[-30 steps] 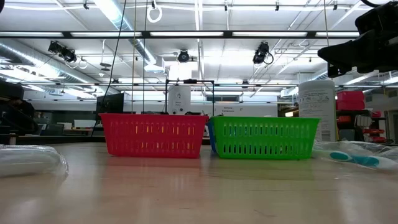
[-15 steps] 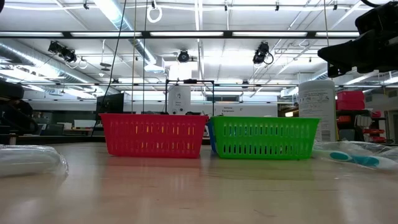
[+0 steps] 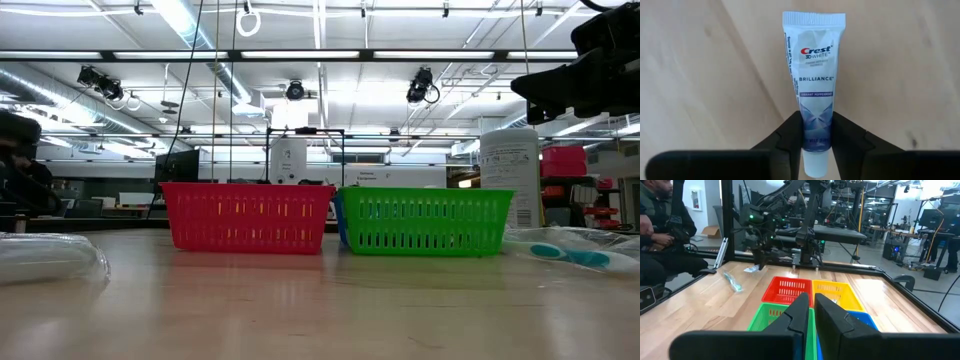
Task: Pick & Place Travel size toiletries
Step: Put the bottom left toothpaste into the red bin
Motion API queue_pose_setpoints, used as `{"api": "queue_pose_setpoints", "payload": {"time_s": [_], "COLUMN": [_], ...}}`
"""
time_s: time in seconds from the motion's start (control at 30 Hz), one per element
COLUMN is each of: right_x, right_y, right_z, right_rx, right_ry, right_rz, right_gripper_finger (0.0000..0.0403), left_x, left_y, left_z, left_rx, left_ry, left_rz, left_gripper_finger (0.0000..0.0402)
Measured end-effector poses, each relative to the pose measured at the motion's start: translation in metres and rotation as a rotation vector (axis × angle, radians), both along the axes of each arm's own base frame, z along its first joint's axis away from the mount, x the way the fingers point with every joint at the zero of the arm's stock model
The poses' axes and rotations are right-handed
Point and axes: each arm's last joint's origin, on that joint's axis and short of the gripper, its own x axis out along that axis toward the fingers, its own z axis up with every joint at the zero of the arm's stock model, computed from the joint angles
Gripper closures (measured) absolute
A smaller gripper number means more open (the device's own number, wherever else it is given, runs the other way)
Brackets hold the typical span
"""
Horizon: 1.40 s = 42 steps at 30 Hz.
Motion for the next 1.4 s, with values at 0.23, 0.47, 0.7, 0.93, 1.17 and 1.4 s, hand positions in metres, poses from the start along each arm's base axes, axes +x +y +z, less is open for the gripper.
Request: {"api": "queue_pose_setpoints", "payload": {"time_s": [0.23,0.47,0.7,0.93,1.17,1.4], "right_x": [0.000,0.000,0.000,0.000,0.000,0.000], "right_y": [0.000,0.000,0.000,0.000,0.000,0.000], "right_z": [0.000,0.000,0.000,0.000,0.000,0.000], "right_rx": [0.000,0.000,0.000,0.000,0.000,0.000], "right_ry": [0.000,0.001,0.000,0.000,0.000,0.000], "right_rz": [0.000,0.000,0.000,0.000,0.000,0.000], "right_gripper_finger": [0.0363,0.0363,0.0362,0.0362,0.0363,0.0363], "left_x": [0.011,0.021,0.042,0.058,0.072,0.096], "left_y": [-0.010,-0.008,0.006,0.021,0.033,0.051], "left_z": [0.020,0.029,0.037,0.042,0.045,0.071], "left_rx": [-0.015,0.000,0.032,0.048,0.026,0.049], "left_ry": [-0.090,-0.149,-0.205,-0.239,-0.292,-0.403], "left_rz": [-0.024,-0.013,0.017,0.041,0.095,0.213], "left_gripper_finger": [0.0306,0.0307,0.0307,0.0307,0.0307,0.0307]}}
